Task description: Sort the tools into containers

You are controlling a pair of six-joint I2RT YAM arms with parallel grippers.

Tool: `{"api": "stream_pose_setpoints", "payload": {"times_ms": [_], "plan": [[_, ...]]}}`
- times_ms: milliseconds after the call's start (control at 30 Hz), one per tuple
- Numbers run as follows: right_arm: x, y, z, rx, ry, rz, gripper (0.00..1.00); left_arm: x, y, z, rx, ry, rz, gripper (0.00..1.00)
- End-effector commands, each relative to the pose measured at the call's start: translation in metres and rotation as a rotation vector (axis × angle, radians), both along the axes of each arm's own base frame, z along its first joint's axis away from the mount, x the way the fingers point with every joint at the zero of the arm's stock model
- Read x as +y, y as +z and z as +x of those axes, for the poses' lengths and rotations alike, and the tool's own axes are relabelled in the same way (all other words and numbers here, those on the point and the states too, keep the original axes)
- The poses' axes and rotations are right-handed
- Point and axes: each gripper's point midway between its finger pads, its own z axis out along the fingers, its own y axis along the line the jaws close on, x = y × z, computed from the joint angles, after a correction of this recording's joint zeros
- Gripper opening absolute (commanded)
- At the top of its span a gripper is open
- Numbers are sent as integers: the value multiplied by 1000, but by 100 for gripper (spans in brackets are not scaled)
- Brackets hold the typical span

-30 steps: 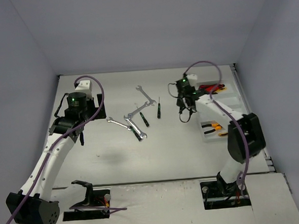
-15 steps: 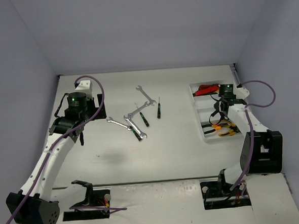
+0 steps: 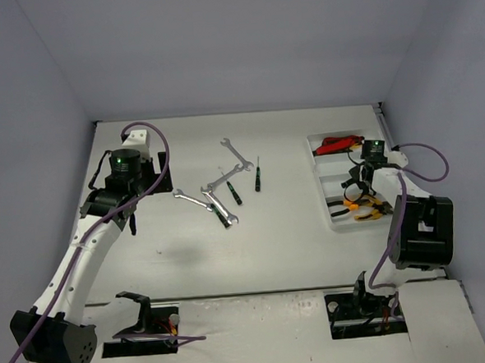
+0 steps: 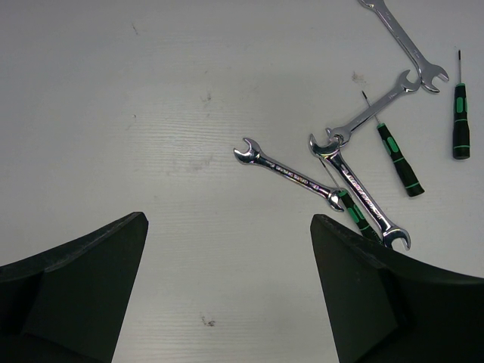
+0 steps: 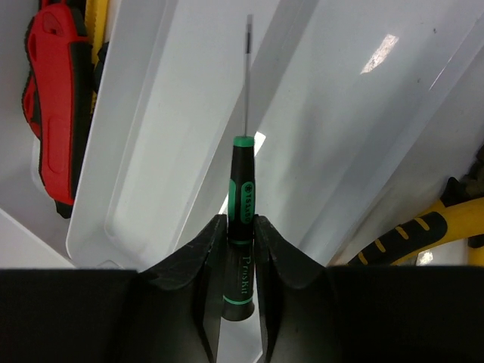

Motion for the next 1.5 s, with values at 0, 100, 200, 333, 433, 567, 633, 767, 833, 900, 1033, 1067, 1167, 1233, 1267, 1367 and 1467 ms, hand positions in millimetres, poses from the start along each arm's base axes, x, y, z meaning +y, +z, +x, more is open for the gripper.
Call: {"api": "stream_pose_setpoints", "payload": {"times_ms": [0,100,200,333,433,567,633,767,833,900,1033,1067,1167,1233,1267,1367,1467], "plan": [[-1,11,14,-77,-15,14,26,2,11,8,-43,7,-1,87],[-2,19,13,-85,19,-18,40,1,11,8,-42,5,-3,87],[-1,34,14,-110,65,-55,50,1,11,8,-42,4,-4,87],[25,61,23,-147,239,-131,52,1,11,8,-42,3,-2,87],[90,92,37,-188,533,-243,52,2,12,7,-44,7,3,87],[174,96,38,-184,824,-305,52,3,12,7,-43,8,5,87],[200,98,41,-187,913,-348,51,3,10,8,-37,9,9,87],[253,72,45,-142,1071,-372,50,4,7,8,-28,13,16,87],[276,69,49,-146,1119,-387,50,4,8,8,-30,14,17,87],[290,62,54,-137,1140,-396,50,5,9,8,-33,18,21,87],[308,32,68,-88,1142,-395,43,5,10,7,-39,18,17,87],[310,26,71,-80,1137,-390,42,5,11,7,-40,17,16,87],[314,13,79,-61,1114,-380,39,4,12,7,-42,15,14,87],[316,4,84,-49,1096,-382,38,5,12,7,-44,17,16,86],[317,0,86,-42,1089,-382,37,5,12,6,-44,18,16,87],[314,-10,87,-22,1061,-395,30,6,14,6,-49,19,17,87],[310,-13,88,-13,1029,-404,21,5,14,6,-51,17,15,87]]}}
